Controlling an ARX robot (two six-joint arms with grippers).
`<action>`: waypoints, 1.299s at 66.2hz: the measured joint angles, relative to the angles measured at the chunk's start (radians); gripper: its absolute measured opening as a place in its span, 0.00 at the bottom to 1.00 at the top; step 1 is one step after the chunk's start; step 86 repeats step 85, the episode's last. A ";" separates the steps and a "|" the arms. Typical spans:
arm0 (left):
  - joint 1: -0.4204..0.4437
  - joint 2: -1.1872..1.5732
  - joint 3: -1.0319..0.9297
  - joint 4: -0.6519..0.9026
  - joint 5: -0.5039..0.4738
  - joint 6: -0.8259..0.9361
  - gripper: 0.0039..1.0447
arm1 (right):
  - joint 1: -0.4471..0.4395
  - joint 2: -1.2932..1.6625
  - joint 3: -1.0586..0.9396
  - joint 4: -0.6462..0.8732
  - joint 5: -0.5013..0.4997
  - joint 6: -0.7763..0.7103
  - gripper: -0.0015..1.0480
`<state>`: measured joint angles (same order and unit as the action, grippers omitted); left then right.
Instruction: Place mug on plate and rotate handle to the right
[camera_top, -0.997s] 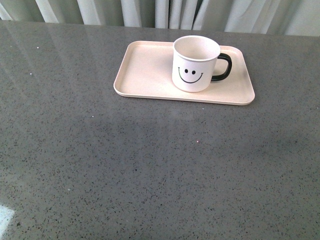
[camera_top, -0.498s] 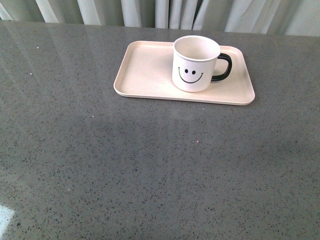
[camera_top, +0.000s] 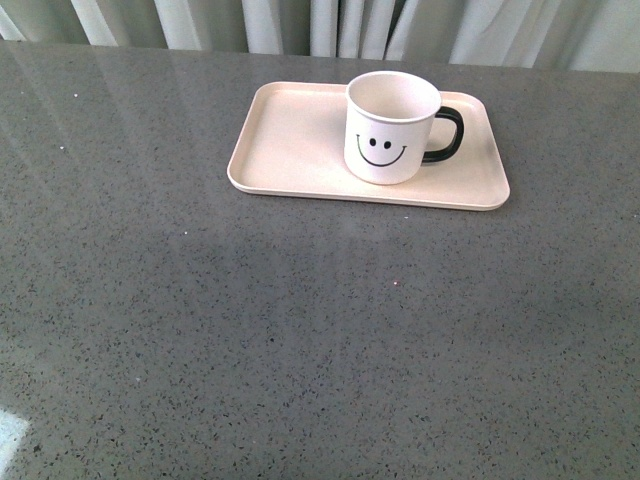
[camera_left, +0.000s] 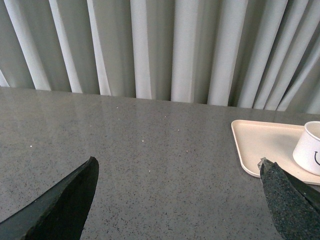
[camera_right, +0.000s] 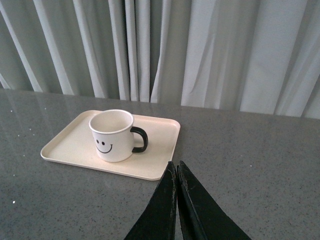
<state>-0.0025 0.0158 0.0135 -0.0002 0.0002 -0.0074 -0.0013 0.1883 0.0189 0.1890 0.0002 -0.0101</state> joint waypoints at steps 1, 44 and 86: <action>0.000 0.000 0.000 0.000 0.000 0.000 0.91 | 0.000 -0.004 0.000 -0.004 0.000 0.000 0.02; 0.000 0.000 0.000 0.000 0.000 0.000 0.91 | 0.000 -0.182 0.000 -0.187 0.000 0.000 0.50; 0.000 0.000 0.000 0.000 0.000 0.000 0.91 | 0.000 -0.182 0.000 -0.187 0.000 0.001 0.91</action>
